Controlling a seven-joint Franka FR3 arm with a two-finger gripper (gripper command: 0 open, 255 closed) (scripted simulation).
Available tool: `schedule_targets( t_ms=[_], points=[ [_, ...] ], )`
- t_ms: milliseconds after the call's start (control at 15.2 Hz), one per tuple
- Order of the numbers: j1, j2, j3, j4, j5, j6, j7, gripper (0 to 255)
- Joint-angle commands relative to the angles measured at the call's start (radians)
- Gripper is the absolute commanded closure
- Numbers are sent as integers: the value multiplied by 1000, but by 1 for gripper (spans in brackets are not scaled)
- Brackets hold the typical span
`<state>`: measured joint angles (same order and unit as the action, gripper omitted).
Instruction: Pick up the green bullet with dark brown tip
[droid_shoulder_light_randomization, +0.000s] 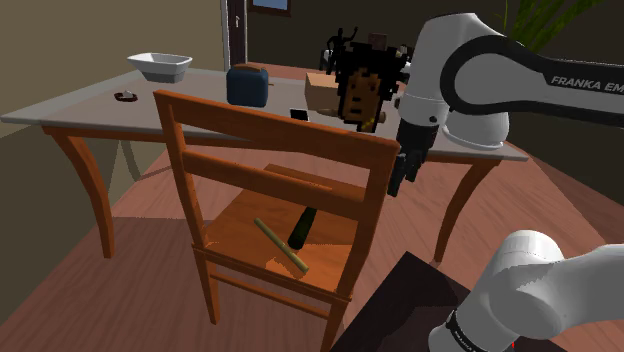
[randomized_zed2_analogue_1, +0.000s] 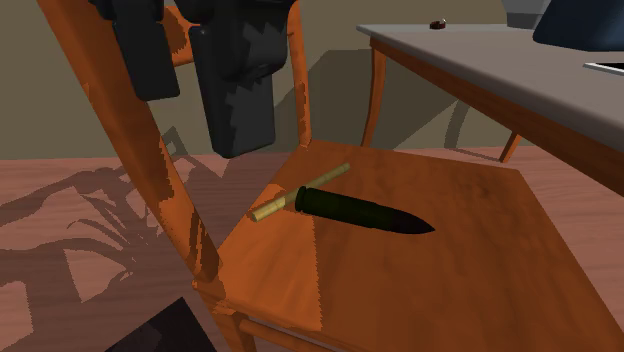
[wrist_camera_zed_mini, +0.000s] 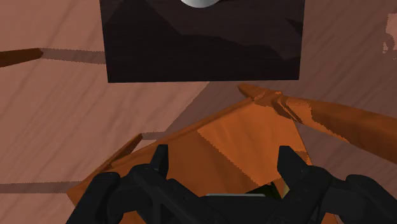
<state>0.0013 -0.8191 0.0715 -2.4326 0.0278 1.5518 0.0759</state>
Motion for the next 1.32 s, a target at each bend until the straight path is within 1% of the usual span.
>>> schedule_targets(
  t_ms=[0, 330, 660, 924, 1254],
  points=[
    [0, 0, 0, 0, 0, 0, 0, 0],
    [-50, 143, 85, -11, 63, 155, 219, 0],
    [-105, 317, 158, 16, 95, 306, 432, 0],
    [-149, 469, 203, 61, 96, 416, 602, 0],
    [-198, 664, 236, 141, 65, 534, 815, 0]
  ],
)
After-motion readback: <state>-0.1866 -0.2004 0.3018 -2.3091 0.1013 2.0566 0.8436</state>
